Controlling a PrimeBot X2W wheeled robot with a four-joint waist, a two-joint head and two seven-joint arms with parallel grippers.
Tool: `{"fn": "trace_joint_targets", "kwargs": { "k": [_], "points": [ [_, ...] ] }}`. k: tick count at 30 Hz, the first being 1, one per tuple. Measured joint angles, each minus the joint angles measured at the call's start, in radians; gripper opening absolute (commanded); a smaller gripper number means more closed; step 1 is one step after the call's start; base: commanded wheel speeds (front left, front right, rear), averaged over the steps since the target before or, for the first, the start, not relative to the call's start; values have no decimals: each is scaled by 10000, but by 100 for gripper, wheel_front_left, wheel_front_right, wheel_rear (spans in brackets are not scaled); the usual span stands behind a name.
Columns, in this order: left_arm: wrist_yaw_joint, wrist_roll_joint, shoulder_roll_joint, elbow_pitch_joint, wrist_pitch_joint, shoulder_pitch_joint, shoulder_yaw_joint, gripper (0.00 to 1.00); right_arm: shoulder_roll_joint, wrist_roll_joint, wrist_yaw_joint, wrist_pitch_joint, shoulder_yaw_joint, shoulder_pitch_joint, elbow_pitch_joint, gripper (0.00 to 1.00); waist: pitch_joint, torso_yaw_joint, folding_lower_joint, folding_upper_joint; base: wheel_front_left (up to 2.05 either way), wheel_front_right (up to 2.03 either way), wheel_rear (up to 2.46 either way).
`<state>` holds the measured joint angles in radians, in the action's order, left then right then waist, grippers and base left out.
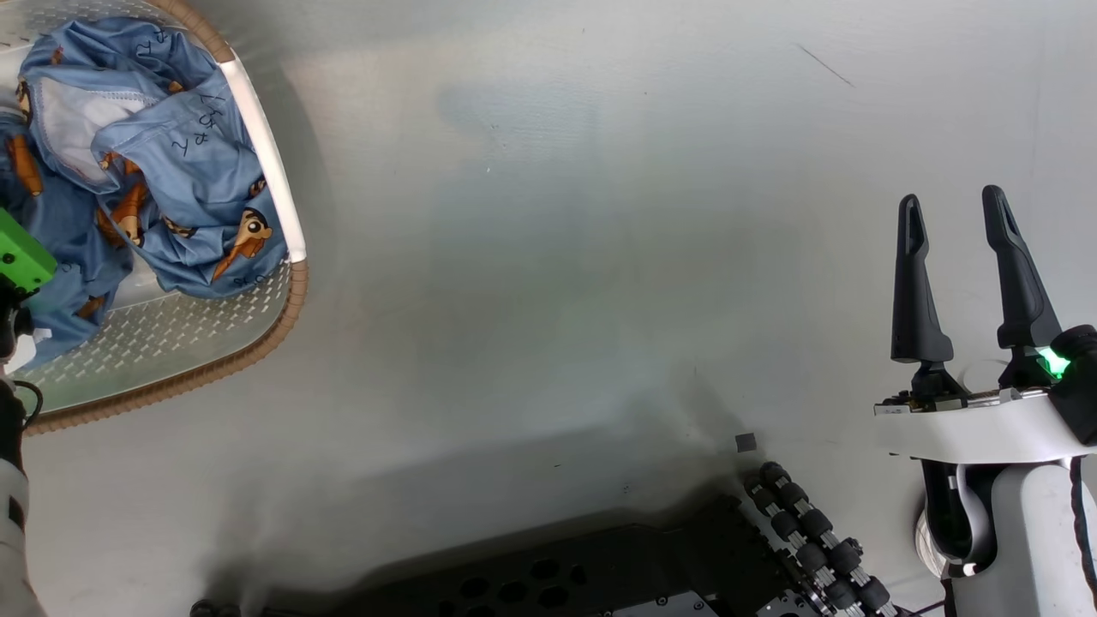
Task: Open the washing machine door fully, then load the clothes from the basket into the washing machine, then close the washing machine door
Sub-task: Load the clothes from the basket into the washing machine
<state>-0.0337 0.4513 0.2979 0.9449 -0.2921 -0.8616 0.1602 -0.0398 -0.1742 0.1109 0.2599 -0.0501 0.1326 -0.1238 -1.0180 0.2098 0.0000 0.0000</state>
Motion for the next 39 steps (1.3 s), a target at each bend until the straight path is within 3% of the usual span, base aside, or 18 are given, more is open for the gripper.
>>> {"fn": "trace_joint_targets", "kwargs": {
  "k": [7, 14, 39],
  "points": [
    [-25, 6, -59, 251, 489, 15, 102, 0, 0, 4, 0, 0, 33, 51, -29, 100, 103, -60, 0, 0, 0, 0, 0],
    [-370, 224, -623, 437, 1547, 361, 286, 0, -2, 6, 0, 0, 176, 436, 123, 100, 579, -214, 0, 0, 0, 0, 0],
    [-865, 807, -2180, 0, 4640, 2379, 272, 0, -102, 545, 27, 0, 600, 699, 654, 100, 3851, -1204, 0, 0, 0, 0, 0]
  ]
}}
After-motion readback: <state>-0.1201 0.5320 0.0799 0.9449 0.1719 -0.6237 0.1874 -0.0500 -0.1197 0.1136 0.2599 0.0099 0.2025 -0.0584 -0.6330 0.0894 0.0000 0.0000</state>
